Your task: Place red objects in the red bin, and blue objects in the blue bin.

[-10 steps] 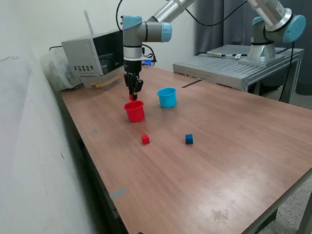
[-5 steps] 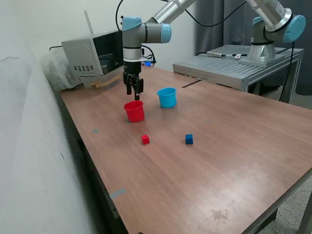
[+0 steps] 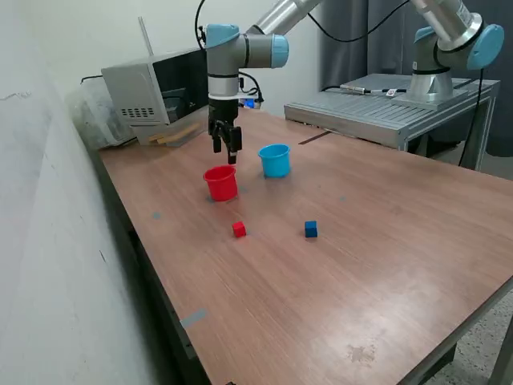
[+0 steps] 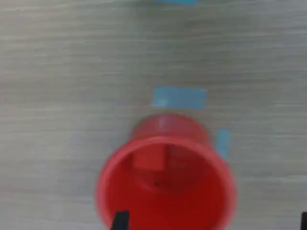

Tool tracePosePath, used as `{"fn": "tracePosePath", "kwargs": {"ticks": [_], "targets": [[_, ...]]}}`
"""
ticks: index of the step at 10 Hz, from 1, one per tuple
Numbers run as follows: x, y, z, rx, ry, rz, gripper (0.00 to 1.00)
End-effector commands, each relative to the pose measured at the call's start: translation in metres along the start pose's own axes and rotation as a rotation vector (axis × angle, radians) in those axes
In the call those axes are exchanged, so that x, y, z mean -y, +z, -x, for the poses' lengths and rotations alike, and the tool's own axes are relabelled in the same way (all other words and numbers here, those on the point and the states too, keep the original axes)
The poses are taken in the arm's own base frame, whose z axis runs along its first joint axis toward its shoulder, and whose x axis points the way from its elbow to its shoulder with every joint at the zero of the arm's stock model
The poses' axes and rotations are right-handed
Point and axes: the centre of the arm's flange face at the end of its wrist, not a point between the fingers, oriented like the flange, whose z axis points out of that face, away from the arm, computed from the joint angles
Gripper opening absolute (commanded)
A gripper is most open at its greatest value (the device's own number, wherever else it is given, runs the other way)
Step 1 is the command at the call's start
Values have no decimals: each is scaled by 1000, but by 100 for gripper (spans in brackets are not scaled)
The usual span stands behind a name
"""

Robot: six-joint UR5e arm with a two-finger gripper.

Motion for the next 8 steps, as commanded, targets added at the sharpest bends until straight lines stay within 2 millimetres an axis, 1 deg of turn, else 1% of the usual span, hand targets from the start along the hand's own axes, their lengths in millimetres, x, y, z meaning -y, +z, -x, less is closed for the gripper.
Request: {"fn": "tracePosePath", "kwargs": {"ticks": [1, 2, 3, 4, 5, 6, 7, 8], "targets": [[12, -29, -89, -29, 179, -6, 100], [16, -35, -127, -39, 159, 0, 100], [18, -41, -153, -48, 130, 8, 100], [10, -46, -165, -55, 116, 26, 100], [0, -38, -174, -56, 103, 26, 100], [-7, -23, -178, -53, 99, 6, 100], [-14, -17, -178, -51, 101, 12, 100], [-22, -24, -185, -53, 94, 34, 100]]}}
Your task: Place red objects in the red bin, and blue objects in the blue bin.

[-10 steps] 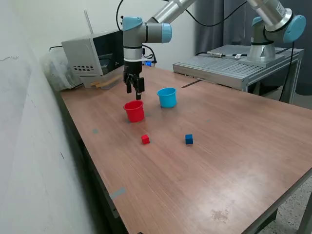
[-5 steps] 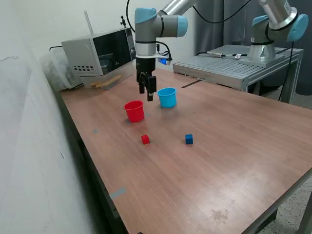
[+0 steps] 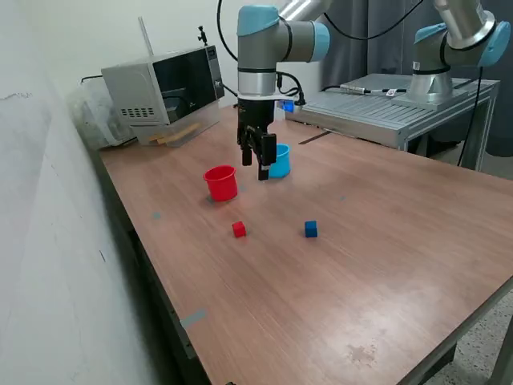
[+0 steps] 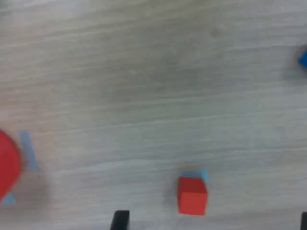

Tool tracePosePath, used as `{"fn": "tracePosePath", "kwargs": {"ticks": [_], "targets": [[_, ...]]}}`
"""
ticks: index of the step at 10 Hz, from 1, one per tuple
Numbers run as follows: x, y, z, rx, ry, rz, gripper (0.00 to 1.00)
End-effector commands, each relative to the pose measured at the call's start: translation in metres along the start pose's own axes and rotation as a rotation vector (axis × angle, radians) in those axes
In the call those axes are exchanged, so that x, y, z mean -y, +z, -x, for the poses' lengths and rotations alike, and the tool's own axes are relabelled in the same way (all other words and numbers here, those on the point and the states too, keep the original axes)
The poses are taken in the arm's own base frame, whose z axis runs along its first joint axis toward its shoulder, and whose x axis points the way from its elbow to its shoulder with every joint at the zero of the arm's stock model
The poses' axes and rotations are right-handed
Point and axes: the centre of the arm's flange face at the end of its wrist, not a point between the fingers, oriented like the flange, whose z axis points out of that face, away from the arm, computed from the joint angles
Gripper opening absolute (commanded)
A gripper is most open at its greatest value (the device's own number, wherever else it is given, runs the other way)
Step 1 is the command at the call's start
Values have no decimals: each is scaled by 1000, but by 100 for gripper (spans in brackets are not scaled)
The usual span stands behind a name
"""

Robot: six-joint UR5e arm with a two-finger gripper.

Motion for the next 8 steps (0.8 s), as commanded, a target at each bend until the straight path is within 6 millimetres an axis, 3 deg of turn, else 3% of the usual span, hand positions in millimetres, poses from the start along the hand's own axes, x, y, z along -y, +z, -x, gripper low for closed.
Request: {"fn": "tracePosePath", "kwargs": {"ticks": [1, 2, 3, 8], "targets": [[-20, 6, -35, -10, -27, 33, 100], [-21, 23, -56, -9, -52, 33, 100], [-23, 36, -63, 5, -63, 31, 100], [-36, 74, -66, 7, -72, 38, 100]]}}
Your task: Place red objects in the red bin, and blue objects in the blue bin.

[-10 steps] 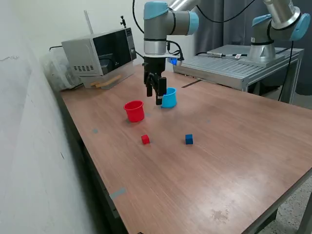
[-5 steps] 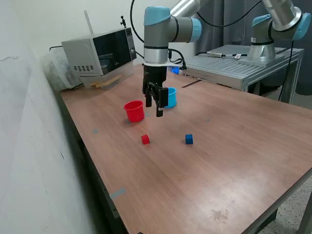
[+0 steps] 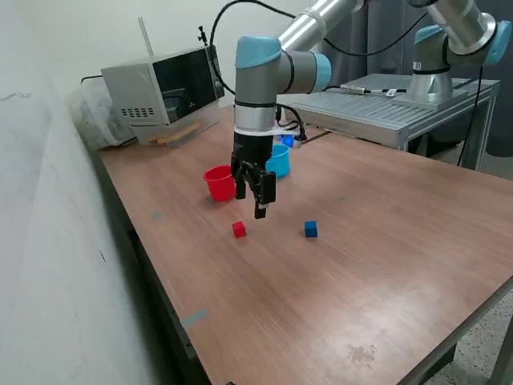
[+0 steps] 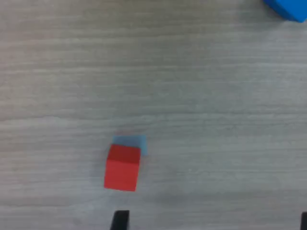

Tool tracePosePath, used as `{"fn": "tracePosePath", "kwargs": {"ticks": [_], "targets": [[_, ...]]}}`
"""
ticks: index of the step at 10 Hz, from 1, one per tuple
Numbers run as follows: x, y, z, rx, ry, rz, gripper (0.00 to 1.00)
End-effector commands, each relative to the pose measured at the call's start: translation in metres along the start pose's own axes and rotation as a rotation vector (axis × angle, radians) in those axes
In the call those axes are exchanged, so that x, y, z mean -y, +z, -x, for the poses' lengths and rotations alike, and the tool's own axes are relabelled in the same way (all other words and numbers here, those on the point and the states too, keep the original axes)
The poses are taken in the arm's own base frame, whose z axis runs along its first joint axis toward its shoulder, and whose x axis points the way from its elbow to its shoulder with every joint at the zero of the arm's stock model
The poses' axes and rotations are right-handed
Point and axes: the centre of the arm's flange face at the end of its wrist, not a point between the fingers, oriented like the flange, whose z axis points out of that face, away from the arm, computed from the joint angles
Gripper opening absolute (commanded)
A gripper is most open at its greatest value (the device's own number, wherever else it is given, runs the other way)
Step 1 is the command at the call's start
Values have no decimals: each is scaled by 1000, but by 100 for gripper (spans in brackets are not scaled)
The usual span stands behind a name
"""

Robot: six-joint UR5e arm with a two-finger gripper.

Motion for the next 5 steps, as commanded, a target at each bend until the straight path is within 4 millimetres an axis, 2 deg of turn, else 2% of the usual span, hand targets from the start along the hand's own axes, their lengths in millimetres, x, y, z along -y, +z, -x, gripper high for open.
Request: {"fn": "tracePosePath", "kwargs": {"ticks": [1, 2, 5], "targets": [[-7, 30, 2, 3, 1, 8, 100], [-8, 37, 5, 5, 4, 5, 100], [-15, 43, 35, 13, 20, 7, 100]]}}
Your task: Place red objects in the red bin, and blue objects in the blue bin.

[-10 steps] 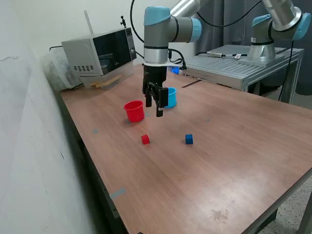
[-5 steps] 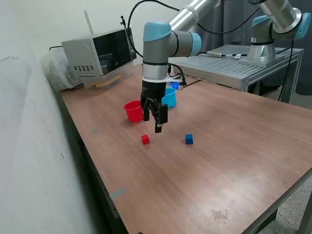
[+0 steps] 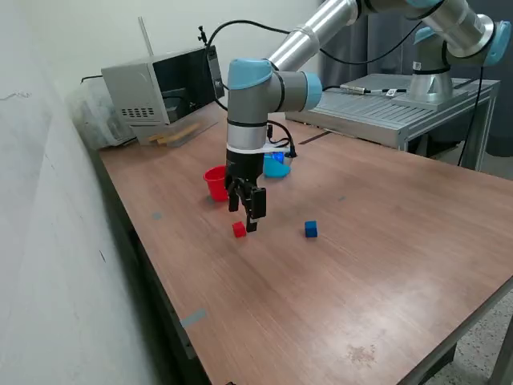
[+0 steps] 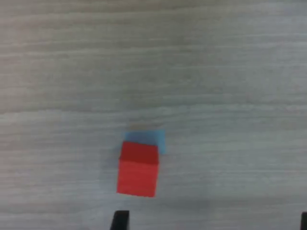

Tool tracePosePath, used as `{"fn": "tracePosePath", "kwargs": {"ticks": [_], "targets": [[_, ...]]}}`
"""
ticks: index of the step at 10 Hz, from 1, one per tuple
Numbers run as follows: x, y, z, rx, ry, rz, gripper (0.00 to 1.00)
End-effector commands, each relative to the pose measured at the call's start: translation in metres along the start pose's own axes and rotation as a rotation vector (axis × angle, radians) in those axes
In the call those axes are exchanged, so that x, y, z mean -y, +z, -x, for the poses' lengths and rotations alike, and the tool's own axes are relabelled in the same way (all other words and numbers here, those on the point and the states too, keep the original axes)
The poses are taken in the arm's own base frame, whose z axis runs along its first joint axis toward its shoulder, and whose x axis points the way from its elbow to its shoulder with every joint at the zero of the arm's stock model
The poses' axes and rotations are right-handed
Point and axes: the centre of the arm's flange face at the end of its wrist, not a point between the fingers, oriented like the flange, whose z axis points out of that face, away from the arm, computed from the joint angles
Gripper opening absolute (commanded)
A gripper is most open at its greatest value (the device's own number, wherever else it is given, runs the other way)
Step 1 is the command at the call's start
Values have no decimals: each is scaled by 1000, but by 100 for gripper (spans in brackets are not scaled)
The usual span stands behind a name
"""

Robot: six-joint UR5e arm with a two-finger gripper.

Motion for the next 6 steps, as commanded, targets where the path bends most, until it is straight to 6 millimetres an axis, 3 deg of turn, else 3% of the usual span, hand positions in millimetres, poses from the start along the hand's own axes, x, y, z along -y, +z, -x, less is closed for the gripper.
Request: {"fn": "tracePosePath", "kwargs": {"ticks": [1, 4, 6], "targets": [[-6, 11, 28, 9, 19, -3, 100], [-6, 20, 48, 15, 41, -4, 100], [-4, 22, 48, 13, 34, -2, 100]]}}
